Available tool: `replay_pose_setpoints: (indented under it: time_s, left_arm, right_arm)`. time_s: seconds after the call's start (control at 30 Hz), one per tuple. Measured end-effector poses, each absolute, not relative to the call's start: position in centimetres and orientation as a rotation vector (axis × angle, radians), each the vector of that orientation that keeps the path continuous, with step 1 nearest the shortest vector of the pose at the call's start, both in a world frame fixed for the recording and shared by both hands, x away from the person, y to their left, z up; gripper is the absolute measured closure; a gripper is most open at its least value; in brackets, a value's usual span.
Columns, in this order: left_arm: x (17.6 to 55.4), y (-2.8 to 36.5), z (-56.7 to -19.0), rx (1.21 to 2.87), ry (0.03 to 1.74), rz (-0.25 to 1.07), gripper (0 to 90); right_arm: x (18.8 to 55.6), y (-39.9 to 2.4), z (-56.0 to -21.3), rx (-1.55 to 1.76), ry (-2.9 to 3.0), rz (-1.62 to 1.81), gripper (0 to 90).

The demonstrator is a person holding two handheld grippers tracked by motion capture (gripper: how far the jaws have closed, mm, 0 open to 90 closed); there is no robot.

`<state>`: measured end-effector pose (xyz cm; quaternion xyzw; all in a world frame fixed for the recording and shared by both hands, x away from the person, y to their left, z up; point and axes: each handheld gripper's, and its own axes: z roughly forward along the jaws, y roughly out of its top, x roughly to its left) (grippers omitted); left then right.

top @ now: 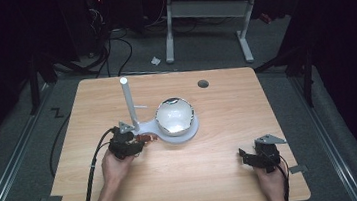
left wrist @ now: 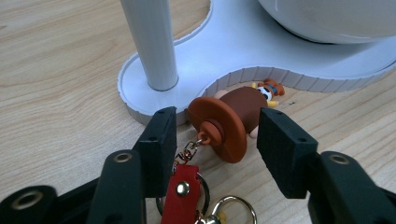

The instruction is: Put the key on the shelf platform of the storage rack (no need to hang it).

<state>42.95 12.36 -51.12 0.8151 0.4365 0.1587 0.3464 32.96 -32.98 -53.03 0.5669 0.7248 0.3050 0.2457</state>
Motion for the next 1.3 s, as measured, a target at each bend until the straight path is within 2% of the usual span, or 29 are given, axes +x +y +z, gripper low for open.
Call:
replay_pose_setpoints:
  time_s: [0.2, 0.57, 1.3]
  left_arm:
    - [43.04, 12.17, -51.45, 2.126, 1.121, 0.393, 57.5]
    - [43.06, 12.58, -51.29, 2.136, 1.101, 0.379, 66.4]
    - [42.26, 12.86, -50.82, 2.111, 1.088, 0.402, 69.1]
  right_arm:
    - [32.96, -32.97, -53.03, 1.547, 1.978, 0.832, 27.8]
    - [32.96, -32.97, -53.03, 1.547, 1.978, 0.831, 27.7]
    - [32.96, -32.97, -53.03, 1.547, 1.978, 0.831, 27.7]
